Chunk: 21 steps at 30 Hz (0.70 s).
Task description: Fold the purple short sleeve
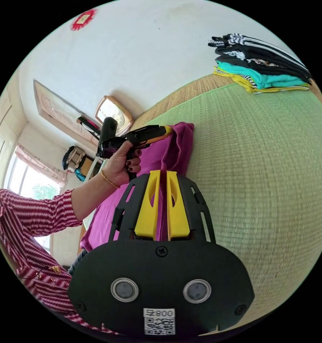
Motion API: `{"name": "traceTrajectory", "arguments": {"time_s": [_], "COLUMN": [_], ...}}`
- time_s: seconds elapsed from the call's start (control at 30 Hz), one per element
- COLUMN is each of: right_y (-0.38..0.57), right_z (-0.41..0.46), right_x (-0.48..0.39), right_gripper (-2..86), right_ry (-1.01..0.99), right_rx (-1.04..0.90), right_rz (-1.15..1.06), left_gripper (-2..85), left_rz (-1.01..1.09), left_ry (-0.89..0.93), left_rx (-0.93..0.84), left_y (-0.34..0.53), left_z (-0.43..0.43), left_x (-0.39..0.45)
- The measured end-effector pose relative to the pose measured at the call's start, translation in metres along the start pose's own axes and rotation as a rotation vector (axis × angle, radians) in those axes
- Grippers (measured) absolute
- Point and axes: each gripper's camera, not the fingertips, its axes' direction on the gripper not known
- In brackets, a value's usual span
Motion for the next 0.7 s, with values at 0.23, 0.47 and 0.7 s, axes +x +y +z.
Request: {"name": "traceTrajectory", "arguments": {"time_s": [0.23,0.47,0.7], "right_y": [-0.010,-0.016,-0.023], "right_z": [0.017,0.014,0.001], "right_x": [-0.003,0.000,-0.001], "right_gripper": [2.8,2.5,1.0], "right_ry": [0.000,-0.028,-0.178], "right_rx": [-0.103,-0.140,-0.124], "right_rz": [-0.025,-0.025,-0.066], "left_gripper": [6.1,6.9,4.7], "left_rz": [-0.005,0.089,0.057], "left_ry": [0.016,-0.035,-0.064], "left_rx": [0.055,-0.008,-0.020], "left_y": [0.007,0.008,0.009], "left_z": [-0.027,-0.023,-0.025], "left_x": [-0.015,0.001,0.000]}}
